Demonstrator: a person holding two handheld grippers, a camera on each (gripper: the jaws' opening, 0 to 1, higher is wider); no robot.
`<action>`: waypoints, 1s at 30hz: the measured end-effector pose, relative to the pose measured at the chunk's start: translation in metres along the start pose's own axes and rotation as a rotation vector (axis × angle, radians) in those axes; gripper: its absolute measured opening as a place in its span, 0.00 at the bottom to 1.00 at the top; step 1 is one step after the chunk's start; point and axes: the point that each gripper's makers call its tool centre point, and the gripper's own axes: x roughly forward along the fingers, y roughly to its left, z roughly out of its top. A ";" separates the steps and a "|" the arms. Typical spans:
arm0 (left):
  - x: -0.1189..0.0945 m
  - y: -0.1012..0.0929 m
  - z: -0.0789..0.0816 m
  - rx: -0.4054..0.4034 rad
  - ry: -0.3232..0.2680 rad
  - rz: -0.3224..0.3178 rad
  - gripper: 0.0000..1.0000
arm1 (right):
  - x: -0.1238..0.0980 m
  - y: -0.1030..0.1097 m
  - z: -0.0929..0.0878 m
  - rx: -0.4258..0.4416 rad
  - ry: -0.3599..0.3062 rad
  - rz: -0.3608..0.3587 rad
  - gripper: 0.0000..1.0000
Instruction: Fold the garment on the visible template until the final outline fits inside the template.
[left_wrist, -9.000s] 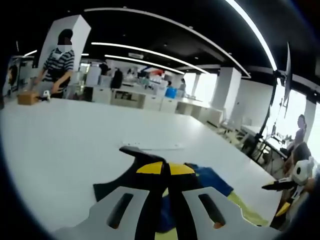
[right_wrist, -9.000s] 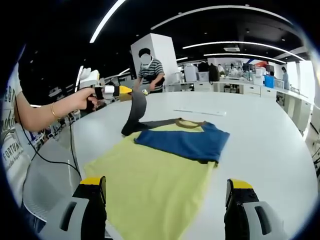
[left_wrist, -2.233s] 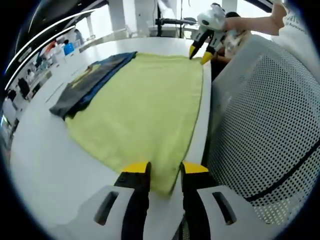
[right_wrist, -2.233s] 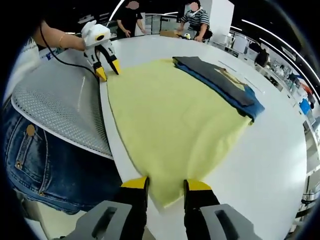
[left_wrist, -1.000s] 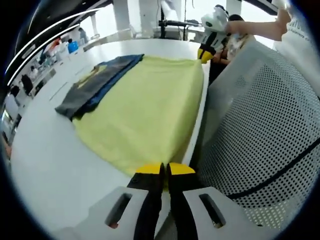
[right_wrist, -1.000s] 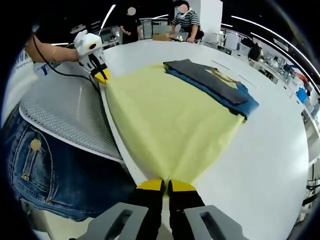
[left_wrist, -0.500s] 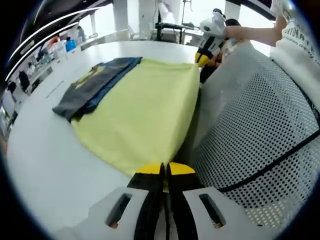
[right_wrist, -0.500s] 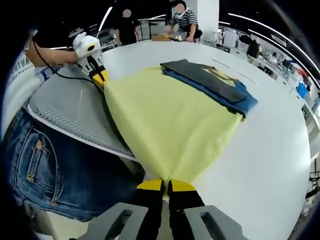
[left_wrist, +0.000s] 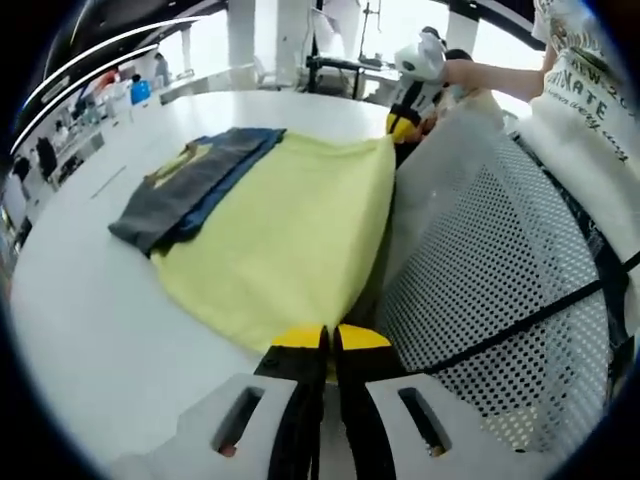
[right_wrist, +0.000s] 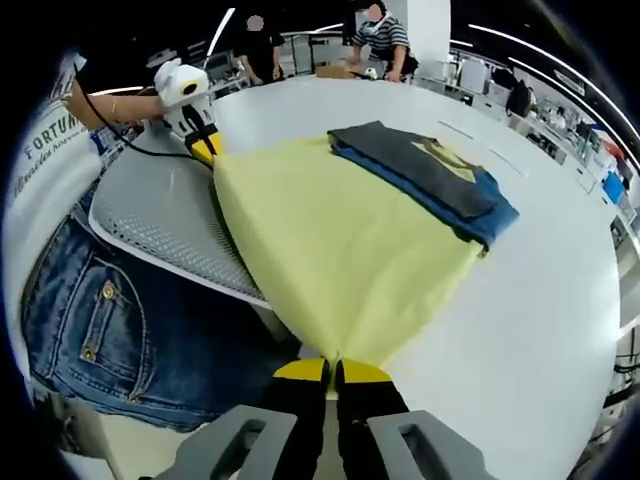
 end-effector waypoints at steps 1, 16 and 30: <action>-0.001 0.000 0.002 0.005 -0.002 -0.001 0.00 | -0.001 -0.002 0.002 -0.006 -0.002 -0.009 0.00; -0.014 0.028 0.039 0.059 -0.058 0.060 0.00 | -0.013 -0.038 0.032 -0.044 -0.065 -0.129 0.00; -0.025 0.079 0.078 0.122 -0.105 0.176 0.00 | -0.023 -0.079 0.071 -0.087 -0.130 -0.220 0.00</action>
